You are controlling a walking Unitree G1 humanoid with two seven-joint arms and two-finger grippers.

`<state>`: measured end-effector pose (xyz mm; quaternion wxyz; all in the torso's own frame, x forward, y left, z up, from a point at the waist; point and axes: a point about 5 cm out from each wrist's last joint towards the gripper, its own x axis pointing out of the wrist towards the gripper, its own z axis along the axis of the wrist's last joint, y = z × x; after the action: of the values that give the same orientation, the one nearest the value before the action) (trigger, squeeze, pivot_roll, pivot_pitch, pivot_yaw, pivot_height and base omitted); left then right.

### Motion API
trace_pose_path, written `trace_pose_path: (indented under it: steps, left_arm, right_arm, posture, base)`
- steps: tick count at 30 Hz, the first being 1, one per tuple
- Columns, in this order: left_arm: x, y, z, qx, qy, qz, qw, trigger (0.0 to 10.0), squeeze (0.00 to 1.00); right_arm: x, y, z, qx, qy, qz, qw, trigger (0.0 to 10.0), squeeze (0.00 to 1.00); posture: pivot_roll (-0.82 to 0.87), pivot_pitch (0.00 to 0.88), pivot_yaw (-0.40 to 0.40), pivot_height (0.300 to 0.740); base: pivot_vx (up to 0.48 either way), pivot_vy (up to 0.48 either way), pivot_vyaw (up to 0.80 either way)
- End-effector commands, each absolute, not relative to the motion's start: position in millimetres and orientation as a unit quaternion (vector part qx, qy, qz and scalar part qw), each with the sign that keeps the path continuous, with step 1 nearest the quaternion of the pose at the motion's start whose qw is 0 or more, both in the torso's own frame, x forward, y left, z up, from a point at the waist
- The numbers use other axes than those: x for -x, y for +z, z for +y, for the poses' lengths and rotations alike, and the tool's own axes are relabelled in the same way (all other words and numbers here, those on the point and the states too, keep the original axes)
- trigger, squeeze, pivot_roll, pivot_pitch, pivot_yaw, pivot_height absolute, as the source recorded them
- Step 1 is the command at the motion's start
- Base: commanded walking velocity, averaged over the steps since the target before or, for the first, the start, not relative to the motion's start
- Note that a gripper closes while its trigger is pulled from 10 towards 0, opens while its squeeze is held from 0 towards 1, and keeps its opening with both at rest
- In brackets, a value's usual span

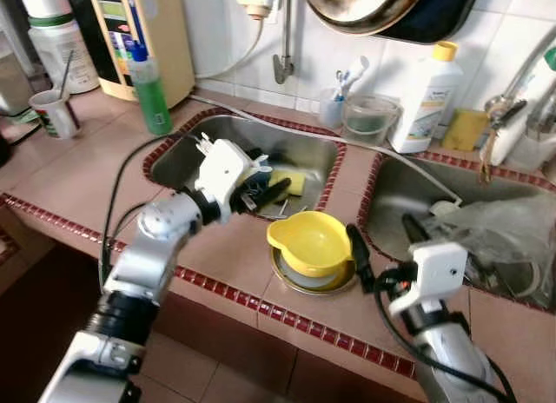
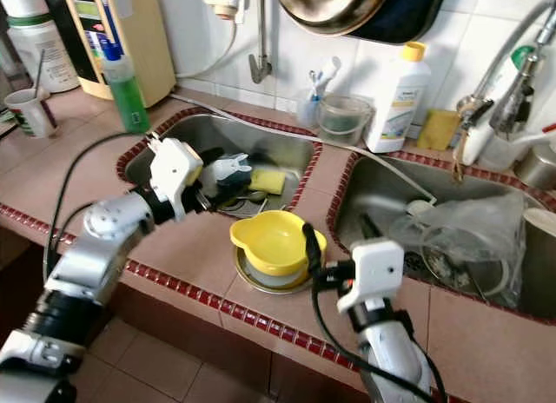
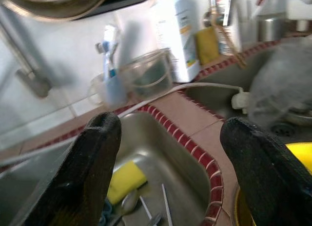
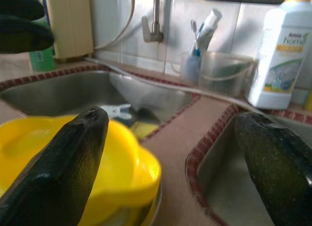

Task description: Kitchen organization

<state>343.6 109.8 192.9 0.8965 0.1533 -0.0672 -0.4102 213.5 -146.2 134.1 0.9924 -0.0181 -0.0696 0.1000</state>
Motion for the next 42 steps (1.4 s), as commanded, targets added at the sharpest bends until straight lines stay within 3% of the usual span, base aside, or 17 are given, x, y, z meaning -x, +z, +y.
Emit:
trace_pose_path:
  steps: [1,9,17,24,30,38,42]
  left_arm:
    - [-345.4,190.1,107.7,-0.17,-0.427,-0.05,0.887,10.0,0.0]
    - [-354.2,181.8,104.1,-0.184,-0.459,0.001,0.869,10.0,0.0]
    - [-362.4,170.9,105.0,-0.169,-0.448,0.07,0.875,10.0,0.0]
    - [-359.4,164.4,107.0,-0.156,-0.47,0.125,0.86,10.0,0.0]
    - [-356.4,169.5,104.0,-0.159,-0.489,0.11,0.851,10.0,0.0]
    - [-360.3,192.5,102.1,-0.098,-0.483,0.083,0.866,10.0,0.0]
    - [-355.0,193.7,103.0,-0.081,-0.503,0.096,0.855,10.0,0.0]
  right_arm:
    - [-210.2,142.1,-144.4,0.021,0.109,-0.081,0.991,10.0,0.0]
    - [-189.0,139.5,-147.7,0.027,0.108,-0.057,0.992,10.0,0.0]
    - [-187.1,147.9,-141.0,0.021,0.132,-0.065,0.989,10.0,0.0]
    - [-186.5,151.0,-138.7,0.025,0.148,-0.064,0.987,10.0,0.0]
    - [-188.1,150.8,-138.5,0.028,0.154,-0.062,0.986,10.0,0.0]
    - [-188.8,150.8,-137.6,0.028,0.155,-0.062,0.986,10.0,0.0]
    - [-184.9,149.5,-135.6,0.023,0.174,-0.056,0.983,10.0,0.0]
  posture:
    - [-0.06,0.034,0.059,0.74]
    - [-0.09,0.054,0.081,0.74]
    - [-0.09,0.06,0.087,0.74]
    - [-0.08,0.063,0.084,0.74]
    - [-0.08,0.064,0.081,0.74]
    - [-0.08,0.065,0.08,0.74]
    - [-0.08,0.063,0.081,0.74]
  base:
    - [0.0,0.0,0.0]
    - [0.0,0.0,0.0]
    - [0.0,0.0,0.0]
    - [0.0,0.0,0.0]
    - [0.0,0.0,0.0]
    - [0.0,0.0,0.0]
    - [0.0,0.0,0.0]
